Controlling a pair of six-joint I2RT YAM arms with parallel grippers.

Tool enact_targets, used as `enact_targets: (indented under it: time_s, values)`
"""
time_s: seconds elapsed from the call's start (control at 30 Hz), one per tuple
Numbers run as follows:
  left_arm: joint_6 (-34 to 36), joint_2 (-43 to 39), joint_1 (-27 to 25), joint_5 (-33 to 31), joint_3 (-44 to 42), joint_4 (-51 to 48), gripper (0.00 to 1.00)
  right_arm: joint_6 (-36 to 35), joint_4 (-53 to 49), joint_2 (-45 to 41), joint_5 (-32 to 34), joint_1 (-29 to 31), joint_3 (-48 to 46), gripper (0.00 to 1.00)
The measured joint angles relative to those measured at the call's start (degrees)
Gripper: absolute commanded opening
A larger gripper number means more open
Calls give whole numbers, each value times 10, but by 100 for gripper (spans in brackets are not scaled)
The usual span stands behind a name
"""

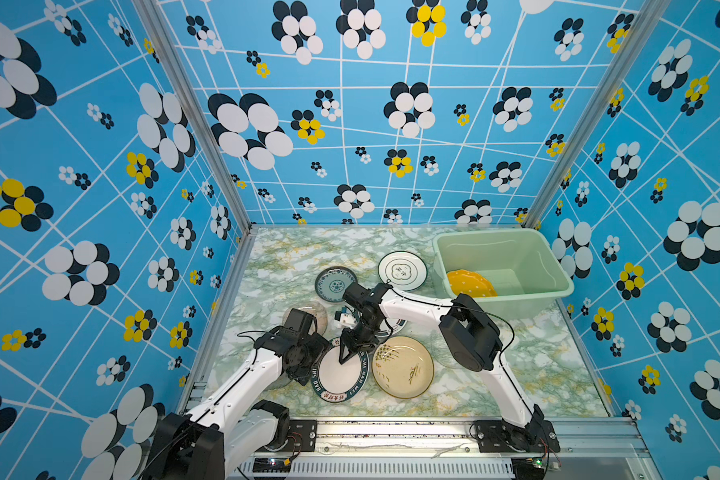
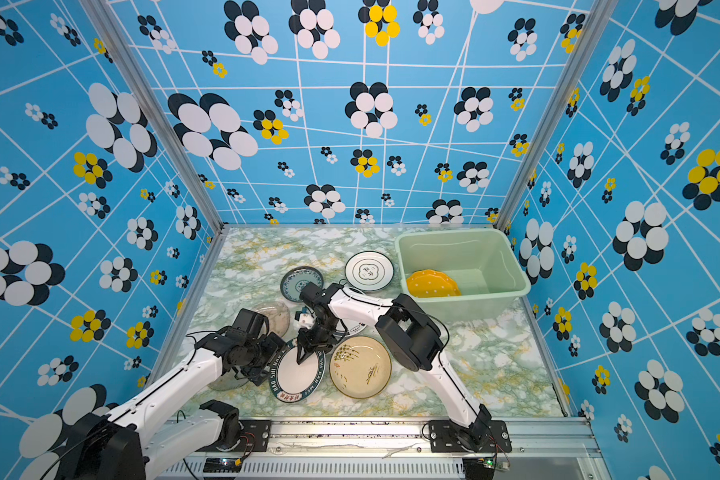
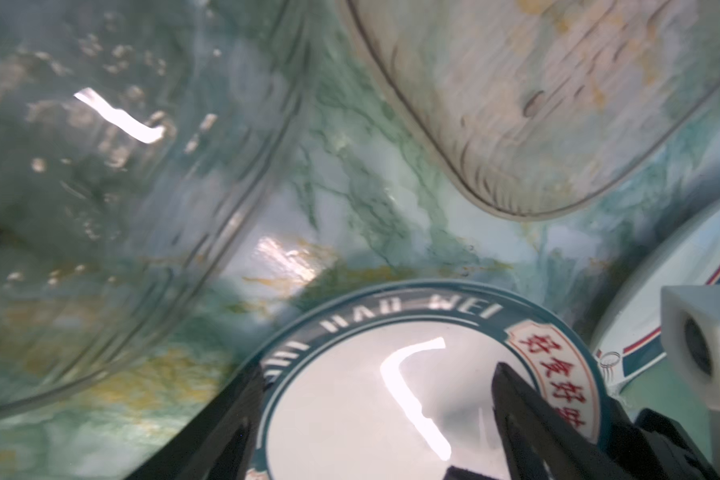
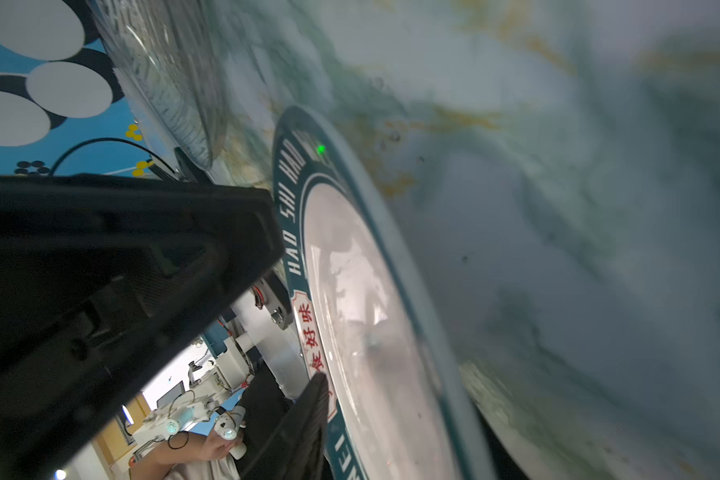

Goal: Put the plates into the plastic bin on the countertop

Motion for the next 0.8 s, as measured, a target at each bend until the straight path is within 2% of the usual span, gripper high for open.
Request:
enact_targets:
  time_s: [0.13,0.5,0.8]
  values:
    - [-4,-4,0,9,0,13,87,15,25,-5,-9,5,0,36]
    - [-13,-27,0,14,0,16,87,46,56,-33,-6,5,-24,12]
    - [-13,-30,0,16,0,16,88,62,76,-38,1,2,-37,0]
